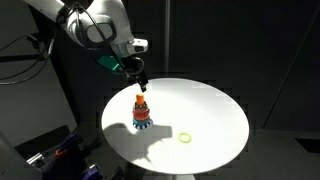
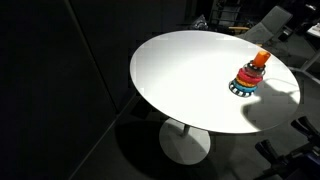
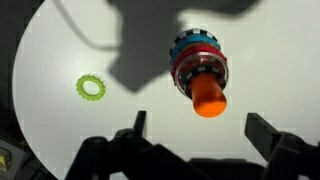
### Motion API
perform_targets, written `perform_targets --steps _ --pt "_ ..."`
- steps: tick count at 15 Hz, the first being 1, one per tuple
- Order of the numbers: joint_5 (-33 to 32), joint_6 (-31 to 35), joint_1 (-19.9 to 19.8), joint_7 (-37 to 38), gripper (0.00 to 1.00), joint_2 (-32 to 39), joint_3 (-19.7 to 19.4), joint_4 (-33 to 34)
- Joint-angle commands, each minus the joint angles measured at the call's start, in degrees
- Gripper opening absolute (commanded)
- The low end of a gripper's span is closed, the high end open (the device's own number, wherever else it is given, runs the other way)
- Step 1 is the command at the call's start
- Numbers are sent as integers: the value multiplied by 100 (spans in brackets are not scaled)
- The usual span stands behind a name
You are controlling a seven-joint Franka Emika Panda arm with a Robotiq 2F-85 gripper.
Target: Pick up the black and white ring from the ring holder and put it on the table
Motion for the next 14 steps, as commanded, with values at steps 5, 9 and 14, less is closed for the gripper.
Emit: perform_targets --steps 5,9,14 --pt "-31 144 -64 -31 100 81 46 -64" --pt "-139 476 -84 8 100 275 76 -195" --pt "-132 1111 -53 -55 100 688 80 -325"
